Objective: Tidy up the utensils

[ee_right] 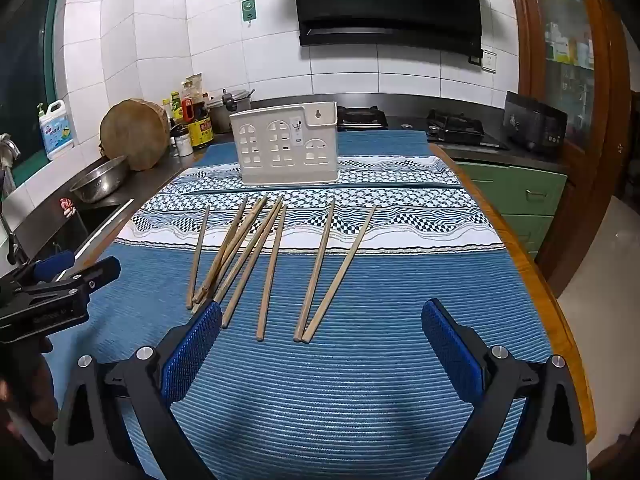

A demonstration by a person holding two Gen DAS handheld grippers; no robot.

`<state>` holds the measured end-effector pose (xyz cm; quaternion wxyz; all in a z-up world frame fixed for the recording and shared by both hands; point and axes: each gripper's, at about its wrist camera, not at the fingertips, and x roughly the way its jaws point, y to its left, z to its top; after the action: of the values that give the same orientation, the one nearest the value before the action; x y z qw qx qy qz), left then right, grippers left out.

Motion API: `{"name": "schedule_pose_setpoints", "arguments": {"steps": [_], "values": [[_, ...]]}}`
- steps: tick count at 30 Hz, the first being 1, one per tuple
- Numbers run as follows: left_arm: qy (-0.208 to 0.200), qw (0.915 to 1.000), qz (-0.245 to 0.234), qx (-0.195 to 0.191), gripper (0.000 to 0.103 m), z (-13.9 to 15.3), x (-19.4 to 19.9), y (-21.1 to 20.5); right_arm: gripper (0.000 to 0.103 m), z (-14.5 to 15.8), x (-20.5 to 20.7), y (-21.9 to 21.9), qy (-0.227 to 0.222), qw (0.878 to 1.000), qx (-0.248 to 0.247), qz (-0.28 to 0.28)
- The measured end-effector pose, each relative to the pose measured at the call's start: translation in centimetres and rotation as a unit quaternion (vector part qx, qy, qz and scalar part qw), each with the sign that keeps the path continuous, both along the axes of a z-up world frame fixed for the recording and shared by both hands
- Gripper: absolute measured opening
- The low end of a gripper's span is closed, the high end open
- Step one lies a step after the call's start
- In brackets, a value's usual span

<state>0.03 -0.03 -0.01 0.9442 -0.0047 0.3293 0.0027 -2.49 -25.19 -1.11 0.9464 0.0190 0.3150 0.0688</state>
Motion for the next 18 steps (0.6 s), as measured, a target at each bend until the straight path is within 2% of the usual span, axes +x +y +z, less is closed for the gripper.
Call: {"name": "schedule_pose_setpoints", "arguments": {"steps": [8,9,18], "values": [[-0.002,0.9999,0.003,0.010,0.098,0.0,0.4,-0.8,0.097,-0.1,-0.3,0.2,0.000,1.000,0.004,-0.001],[-0.005,1.0000,0.004,0.001,0.098,0.1,0.1,-0.3,0.097,-0.1,-0.2,0.2,0.000,1.000,0.004,0.000],[-0.007,0.9999,0.010,0.000,0.098,0.3,-0.1,0.5,0.097,-0.2,-0.1,0.2,0.000,1.000,0.004,0.000]]}}
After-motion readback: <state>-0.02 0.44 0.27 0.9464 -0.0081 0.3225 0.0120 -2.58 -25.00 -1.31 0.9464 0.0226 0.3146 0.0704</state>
